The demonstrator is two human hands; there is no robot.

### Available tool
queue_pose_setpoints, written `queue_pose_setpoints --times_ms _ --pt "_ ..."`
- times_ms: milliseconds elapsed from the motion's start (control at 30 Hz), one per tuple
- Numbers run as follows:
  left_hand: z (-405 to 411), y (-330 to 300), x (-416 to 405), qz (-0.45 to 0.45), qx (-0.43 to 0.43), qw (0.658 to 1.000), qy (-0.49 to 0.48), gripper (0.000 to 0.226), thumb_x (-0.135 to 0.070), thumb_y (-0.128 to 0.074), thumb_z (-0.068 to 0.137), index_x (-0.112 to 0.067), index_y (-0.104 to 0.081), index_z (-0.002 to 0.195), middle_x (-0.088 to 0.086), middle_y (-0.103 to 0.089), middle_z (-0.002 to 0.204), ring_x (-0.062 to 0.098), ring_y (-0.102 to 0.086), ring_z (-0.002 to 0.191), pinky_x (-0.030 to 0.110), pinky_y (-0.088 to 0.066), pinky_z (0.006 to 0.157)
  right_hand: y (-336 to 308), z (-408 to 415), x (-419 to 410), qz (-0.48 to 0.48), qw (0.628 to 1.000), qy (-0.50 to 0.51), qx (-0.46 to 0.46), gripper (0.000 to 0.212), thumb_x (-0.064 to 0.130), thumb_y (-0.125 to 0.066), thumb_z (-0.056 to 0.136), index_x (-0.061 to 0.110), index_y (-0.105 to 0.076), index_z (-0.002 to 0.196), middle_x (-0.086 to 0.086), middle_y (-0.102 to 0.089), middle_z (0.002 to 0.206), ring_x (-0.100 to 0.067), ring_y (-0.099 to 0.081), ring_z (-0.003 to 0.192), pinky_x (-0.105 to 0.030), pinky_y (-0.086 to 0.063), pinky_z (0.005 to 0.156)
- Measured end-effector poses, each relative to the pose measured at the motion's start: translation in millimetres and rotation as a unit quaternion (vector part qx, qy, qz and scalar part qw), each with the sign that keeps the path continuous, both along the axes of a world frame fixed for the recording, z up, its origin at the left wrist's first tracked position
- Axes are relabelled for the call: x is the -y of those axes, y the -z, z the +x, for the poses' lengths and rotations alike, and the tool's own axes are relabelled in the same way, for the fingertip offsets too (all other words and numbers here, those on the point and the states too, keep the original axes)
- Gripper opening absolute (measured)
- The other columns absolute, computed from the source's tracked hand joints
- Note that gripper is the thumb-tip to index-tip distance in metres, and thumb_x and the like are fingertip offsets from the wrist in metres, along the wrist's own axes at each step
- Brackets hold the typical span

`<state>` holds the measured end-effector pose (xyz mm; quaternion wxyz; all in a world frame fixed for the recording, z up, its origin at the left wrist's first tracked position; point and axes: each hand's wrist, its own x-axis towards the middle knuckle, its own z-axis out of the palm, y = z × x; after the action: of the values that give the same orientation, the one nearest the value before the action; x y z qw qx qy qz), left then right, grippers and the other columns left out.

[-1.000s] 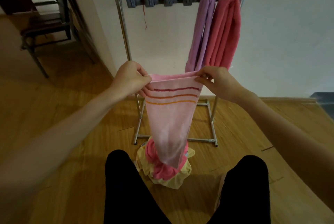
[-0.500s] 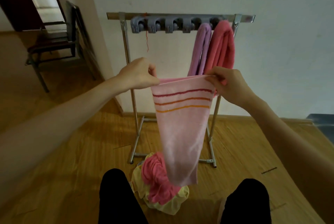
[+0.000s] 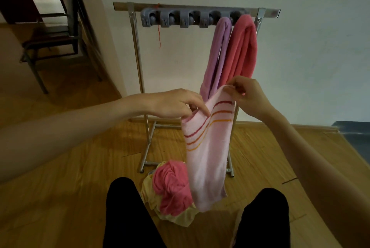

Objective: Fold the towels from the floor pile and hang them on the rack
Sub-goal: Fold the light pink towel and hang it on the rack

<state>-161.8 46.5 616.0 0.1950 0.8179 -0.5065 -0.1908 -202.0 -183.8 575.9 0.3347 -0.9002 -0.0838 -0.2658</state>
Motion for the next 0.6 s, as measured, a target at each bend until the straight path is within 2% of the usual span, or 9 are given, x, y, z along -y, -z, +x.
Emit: queue_pose_setpoints --times_ms 67,133,200,267,333,433,467,533,600 --pt "-1.8 -2.5 -1.9 0.027 -0.013 0.999 0.042 0.056 -0.010 -0.046 0.070 -0.021 -0.062 0.122 -0.009 -0.055 0.105 0.002 -0.053 0.096 0.011 -0.043 0.077 -1.2 -2.9 -4.2 -0.018 1.000 -0.011 0.000 0.006 0.010 -0.061 0.090 0.006 -0.065 0.088 0.013 -0.055 0.066 0.004 -0.053 0.058 -0.008 -0.039 0.057" --pt "-1.2 -3.3 -2.6 0.041 0.033 0.995 0.089 0.053 -0.001 -0.052 0.078 -0.023 -0.061 0.125 -0.010 -0.058 0.106 0.000 -0.054 0.097 0.021 -0.050 0.079 -1.3 -4.8 -7.1 -0.035 0.999 -0.017 -0.003 0.008 0.012 -0.061 0.090 0.006 -0.066 0.089 0.010 -0.057 0.067 0.001 -0.053 0.060 -0.009 -0.040 0.057" --pt "-0.7 -3.8 0.1 0.019 0.102 0.987 0.124 0.043 0.000 -0.061 0.082 -0.020 -0.065 0.121 -0.016 -0.059 0.096 -0.002 -0.055 0.090 0.018 -0.049 0.078 -1.1 -5.8 -7.5 -0.041 0.999 -0.020 -0.006 0.010 0.014 -0.062 0.090 0.005 -0.066 0.091 0.006 -0.060 0.072 -0.003 -0.053 0.062 -0.010 -0.041 0.060" --pt "-1.4 -4.4 3.4 -0.034 0.167 0.974 0.151 0.026 -0.007 -0.067 0.083 -0.017 -0.073 0.107 -0.025 -0.053 0.084 -0.004 -0.054 0.078 0.011 -0.043 0.070 -0.9 -7.2 -5.7 -0.040 0.999 -0.021 0.000 0.009 0.014 -0.063 0.089 0.006 -0.068 0.090 0.011 -0.059 0.070 0.001 -0.053 0.063 -0.008 -0.039 0.061" --pt "-1.8 -2.9 5.8 -0.069 0.249 0.953 0.161 0.011 -0.016 -0.070 0.083 -0.016 -0.075 0.093 -0.015 -0.054 0.081 0.000 -0.050 0.072 0.016 -0.043 0.067 -1.1 -8.2 -2.3 -0.041 0.999 -0.014 0.007 0.007 0.014 -0.064 0.088 0.008 -0.069 0.088 0.014 -0.058 0.070 0.005 -0.054 0.064 -0.007 -0.039 0.062" --pt "-1.5 2.6 13.4 -0.110 0.364 0.908 0.178 0.013 -0.024 -0.068 0.085 -0.011 -0.070 0.083 0.003 -0.061 0.100 0.013 -0.053 0.090 0.024 -0.041 0.076 -0.7 -9.9 1.0 -0.035 0.999 0.007 0.009 0.007 0.015 -0.065 0.087 0.010 -0.069 0.087 0.011 -0.061 0.068 0.002 -0.054 0.061 -0.009 -0.040 0.059" --pt "-3.9 2.4 16.6 -0.115 0.364 0.904 0.194 0.016 -0.024 -0.064 0.087 -0.009 -0.067 0.082 0.005 -0.063 0.102 0.016 -0.055 0.093 0.026 -0.043 0.079 -0.4 -10.7 1.0 -0.028 1.000 0.010 0.008 0.006 0.014 -0.065 0.087 0.010 -0.069 0.087 0.013 -0.060 0.066 0.001 -0.055 0.059 -0.009 -0.040 0.057" --pt "-7.3 1.3 21.8 -0.105 0.351 0.907 0.210 0.023 -0.027 -0.053 0.091 -0.008 -0.063 0.083 0.005 -0.066 0.092 0.020 -0.059 0.086 0.033 -0.045 0.082 0.0 -12.5 -0.4 -0.005 1.000 0.008 0.005 0.005 0.011 -0.064 0.088 0.008 -0.068 0.087 0.013 -0.058 0.062 -0.003 -0.057 0.053 -0.012 -0.044 0.053" --pt "-6.8 1.8 23.4 -0.096 0.360 0.911 0.179 0.021 -0.029 -0.050 0.092 -0.012 -0.060 0.085 0.000 -0.063 0.081 0.019 -0.057 0.075 0.031 -0.042 0.083 -1.0 -14.7 -2.2 0.032 0.999 0.003 -0.001 0.004 0.009 -0.063 0.089 0.008 -0.066 0.086 0.005 -0.061 0.061 -0.010 -0.060 0.050 -0.021 -0.050 0.050"
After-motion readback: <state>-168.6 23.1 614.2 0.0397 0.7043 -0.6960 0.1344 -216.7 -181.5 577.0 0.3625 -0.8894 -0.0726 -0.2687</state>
